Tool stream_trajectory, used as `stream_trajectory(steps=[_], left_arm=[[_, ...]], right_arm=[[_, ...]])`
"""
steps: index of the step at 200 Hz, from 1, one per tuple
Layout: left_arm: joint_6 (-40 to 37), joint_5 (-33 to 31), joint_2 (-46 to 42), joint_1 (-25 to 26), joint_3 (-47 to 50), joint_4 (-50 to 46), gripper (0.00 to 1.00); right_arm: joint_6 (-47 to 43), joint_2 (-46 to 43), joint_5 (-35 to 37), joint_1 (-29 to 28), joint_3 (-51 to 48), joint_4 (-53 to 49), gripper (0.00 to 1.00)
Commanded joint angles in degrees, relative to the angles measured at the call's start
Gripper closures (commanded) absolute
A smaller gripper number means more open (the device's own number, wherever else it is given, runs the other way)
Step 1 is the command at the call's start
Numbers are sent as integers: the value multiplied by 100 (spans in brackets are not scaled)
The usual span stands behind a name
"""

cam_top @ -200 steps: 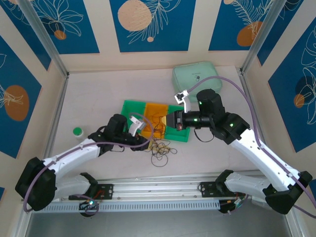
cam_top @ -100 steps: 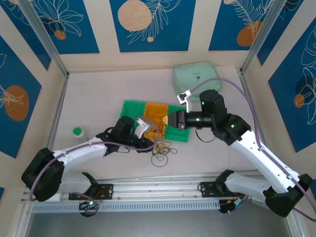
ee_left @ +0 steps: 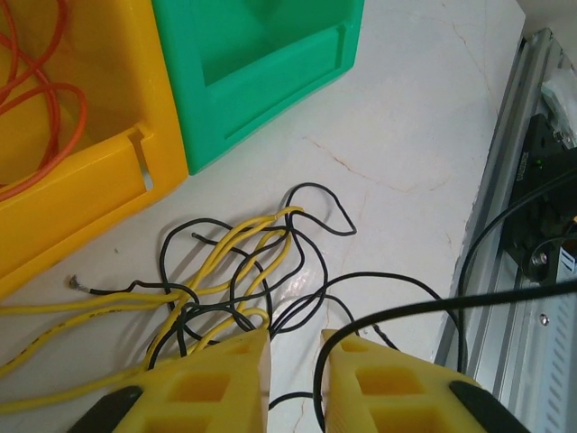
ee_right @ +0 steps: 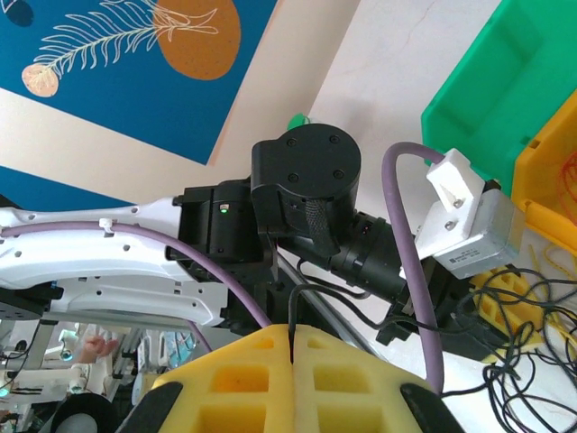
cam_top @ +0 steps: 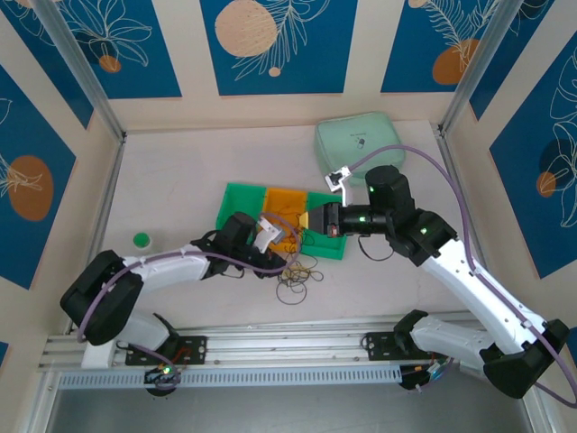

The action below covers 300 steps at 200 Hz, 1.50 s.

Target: Untangle the cables

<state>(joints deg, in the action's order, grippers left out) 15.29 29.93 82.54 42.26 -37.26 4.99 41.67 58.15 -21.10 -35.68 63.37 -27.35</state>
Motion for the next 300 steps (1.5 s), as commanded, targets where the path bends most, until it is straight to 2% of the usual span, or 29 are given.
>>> stream_trajectory(steps=[1,36,91,125,170,214,261,300], left_arm=[[123,7,54,63,-176,1,82],[44,-431,-173,68,-177,-635,82],[23,-691,-423,70,43,-1082,80],[46,-755,-458,68,165,-1150,80],[-9,-923,-553,66,217,-1369,79],[-34,-989,-644,60,270,-1485,79],[-30,-999,-665,62,309,-1501,79],[-68,-1033,-718,62,333,-1559,79]], right_arm=[[60,-187,-157,98,-104,50,100],[-188,-490,140,385,-13,-335,100],[-650,-1382,1571,1191,233,-1154,100],[-1015,-1688,2491,1377,471,-1739,100],[-1527,-1757,3874,1387,802,-2585,100],[-1850,-1938,4908,1410,884,-2846,100],[-2115,-1805,6334,1681,949,-3415,100],[-2534,-1504,6531,2347,896,-3542,100]])
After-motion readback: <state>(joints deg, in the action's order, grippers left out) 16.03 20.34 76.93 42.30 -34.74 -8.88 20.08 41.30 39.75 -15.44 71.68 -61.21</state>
